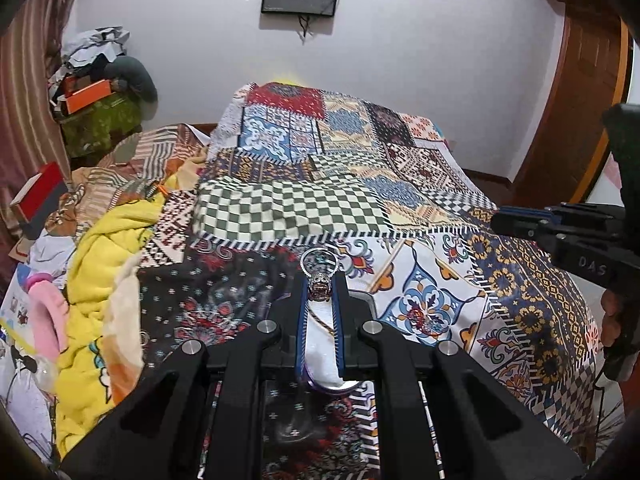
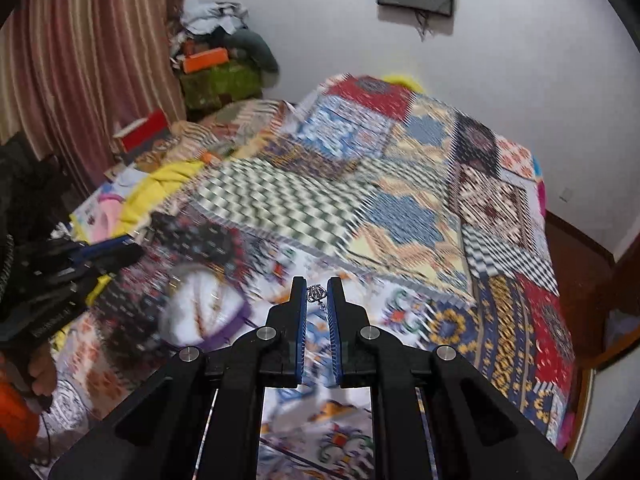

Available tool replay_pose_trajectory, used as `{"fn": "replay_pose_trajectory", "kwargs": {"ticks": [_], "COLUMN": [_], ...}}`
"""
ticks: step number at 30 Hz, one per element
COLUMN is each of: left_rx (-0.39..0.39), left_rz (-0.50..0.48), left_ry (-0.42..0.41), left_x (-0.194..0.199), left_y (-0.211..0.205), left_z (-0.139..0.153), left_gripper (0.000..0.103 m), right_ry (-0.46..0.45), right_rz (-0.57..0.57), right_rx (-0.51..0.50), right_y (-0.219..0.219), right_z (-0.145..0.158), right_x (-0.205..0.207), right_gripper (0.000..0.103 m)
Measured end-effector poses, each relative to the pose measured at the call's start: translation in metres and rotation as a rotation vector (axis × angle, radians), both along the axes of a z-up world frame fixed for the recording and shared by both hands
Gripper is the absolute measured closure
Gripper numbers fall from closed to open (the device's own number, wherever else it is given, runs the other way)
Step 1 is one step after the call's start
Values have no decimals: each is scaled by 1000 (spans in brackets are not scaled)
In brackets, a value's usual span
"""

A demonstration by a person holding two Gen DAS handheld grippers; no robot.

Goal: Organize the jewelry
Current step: 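Carry the charm over the tin with the left tool while the right tool carries the earring there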

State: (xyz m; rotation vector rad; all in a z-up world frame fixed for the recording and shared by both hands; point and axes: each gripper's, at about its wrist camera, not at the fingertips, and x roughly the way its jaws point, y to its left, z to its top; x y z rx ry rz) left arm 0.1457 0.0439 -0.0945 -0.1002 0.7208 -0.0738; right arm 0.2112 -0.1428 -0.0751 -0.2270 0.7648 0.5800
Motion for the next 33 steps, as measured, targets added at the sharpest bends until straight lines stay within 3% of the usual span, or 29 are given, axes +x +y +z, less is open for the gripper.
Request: {"fn": "replay_pose_trajectory", "kwargs": {"ticks": [11, 25, 33], "left_rx": [1, -22, -51], "left_rz": [16, -16, -33], "left_ry": [-11, 71, 128], "left_x": [-10, 3, 20], "left_y": [17, 16, 14], "left_z": [4, -26, -48], "left_gripper": [93, 93, 93], "right_ry": [10, 190, 242], "right_rz": [107, 128, 129], "right_rx": [81, 54, 31], "right_y": [51, 84, 87], "right_z": [0, -66, -86], "right_x": [-14, 0, 11], "right_gripper": [94, 94, 94]}}
